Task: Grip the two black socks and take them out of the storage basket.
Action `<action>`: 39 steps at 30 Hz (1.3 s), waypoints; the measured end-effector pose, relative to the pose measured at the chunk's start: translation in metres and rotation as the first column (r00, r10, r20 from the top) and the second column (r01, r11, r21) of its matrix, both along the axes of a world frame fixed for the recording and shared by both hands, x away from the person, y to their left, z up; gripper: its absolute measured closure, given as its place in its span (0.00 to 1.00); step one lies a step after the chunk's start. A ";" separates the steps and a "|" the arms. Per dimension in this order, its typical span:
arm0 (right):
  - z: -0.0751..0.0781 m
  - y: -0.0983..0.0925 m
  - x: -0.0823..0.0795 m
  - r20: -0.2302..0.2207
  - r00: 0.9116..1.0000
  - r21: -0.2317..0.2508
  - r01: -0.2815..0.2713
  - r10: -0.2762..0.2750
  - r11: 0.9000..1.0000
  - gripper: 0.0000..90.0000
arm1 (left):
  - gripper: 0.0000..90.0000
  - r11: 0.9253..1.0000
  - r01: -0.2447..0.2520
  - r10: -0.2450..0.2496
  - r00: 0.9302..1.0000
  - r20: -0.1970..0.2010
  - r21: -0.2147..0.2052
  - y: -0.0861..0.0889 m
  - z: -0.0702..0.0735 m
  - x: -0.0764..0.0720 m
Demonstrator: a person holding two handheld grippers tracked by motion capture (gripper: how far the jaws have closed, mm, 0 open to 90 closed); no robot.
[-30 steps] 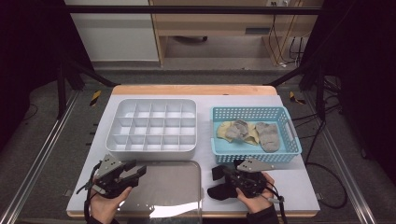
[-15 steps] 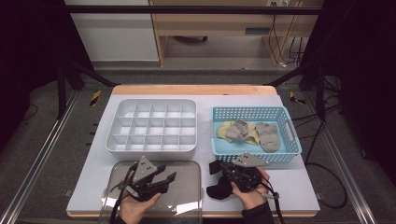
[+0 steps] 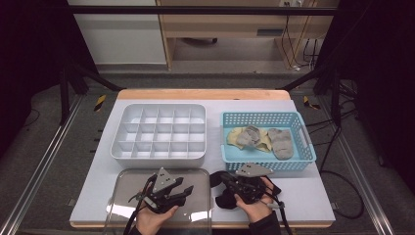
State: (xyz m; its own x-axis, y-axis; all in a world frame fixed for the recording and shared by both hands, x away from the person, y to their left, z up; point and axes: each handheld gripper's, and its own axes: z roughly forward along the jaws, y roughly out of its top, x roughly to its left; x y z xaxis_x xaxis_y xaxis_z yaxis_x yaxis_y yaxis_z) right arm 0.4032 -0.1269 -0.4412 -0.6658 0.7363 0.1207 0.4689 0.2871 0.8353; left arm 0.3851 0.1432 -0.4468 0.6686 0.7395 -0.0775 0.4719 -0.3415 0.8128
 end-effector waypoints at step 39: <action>-0.021 -0.017 -0.043 -0.007 0.993 -0.046 -0.118 0.118 0.992 0.90 | 0.61 0.998 -0.060 0.060 0.998 0.004 -0.033 0.026 0.001 -0.003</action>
State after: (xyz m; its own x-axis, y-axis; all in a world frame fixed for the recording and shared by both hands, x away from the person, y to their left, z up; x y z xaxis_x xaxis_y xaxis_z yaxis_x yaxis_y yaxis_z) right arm 0.3600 -0.1434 -0.4619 -0.7478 0.6577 0.0911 0.4328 0.3789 0.8180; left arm 0.3820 0.1691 -0.4454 0.6235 0.7755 -0.0994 0.4867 -0.2854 0.8256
